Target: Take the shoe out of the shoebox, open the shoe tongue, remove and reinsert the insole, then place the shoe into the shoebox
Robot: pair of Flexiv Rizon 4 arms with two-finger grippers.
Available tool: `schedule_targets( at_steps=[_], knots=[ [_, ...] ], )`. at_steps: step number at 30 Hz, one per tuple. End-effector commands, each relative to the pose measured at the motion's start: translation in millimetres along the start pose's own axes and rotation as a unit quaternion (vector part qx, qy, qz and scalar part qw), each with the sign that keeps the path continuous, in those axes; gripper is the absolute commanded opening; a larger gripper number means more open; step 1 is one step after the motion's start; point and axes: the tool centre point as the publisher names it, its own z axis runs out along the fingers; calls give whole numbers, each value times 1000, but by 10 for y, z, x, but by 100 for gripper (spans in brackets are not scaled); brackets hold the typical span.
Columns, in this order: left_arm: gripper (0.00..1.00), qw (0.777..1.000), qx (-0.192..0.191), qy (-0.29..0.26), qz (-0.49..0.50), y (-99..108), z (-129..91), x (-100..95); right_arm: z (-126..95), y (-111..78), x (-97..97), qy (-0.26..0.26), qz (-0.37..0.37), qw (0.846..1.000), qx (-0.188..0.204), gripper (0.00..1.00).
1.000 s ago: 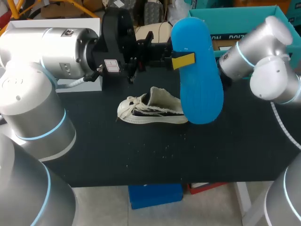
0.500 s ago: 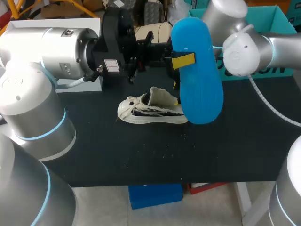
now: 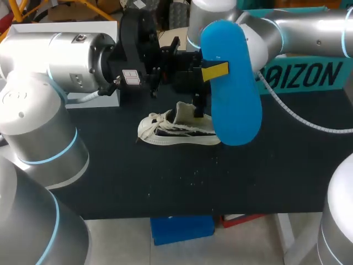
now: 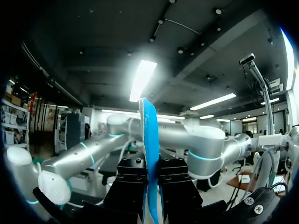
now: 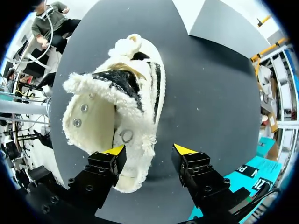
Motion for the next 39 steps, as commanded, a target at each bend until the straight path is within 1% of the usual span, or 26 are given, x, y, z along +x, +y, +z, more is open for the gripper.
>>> schedule_targets(
  at_steps=[1, 3, 10, 14, 15, 16, 17, 39],
  knots=[
    [0, 1000, 1, -2, 1, 15, 14, 6, 83, 81, -30, 5, 2, 996, 89, 58],
    [0, 1000, 1, -2, 1, 15, 14, 6, 112, 92, -16, 8, 4, 996, 88, 55],
    [0, 1000, 1, -2, 1, 15, 14, 6, 195, 100, 3, 14, 12, 997, 75, 55],
    [0, 1000, 1, -2, 1, 15, 14, 6, 230, 114, 10, 16, 13, 997, 72, 47],
    [0, 1000, 1, -2, 1, 15, 14, 6, 238, 120, 14, 18, 14, 997, 69, 32],
    [0, 1000, 1, -2, 1, 15, 14, 6, 256, 122, 20, 21, 18, 998, 63, 0],
    [0, 1000, 1, -2, 1, 15, 14, 6, 271, 115, 24, 24, 21, 998, 55, 0],
    [0, 1000, 1, -2, 1, 15, 14, 6, 271, 115, 24, 24, 21, 998, 55, 0]
  ],
)
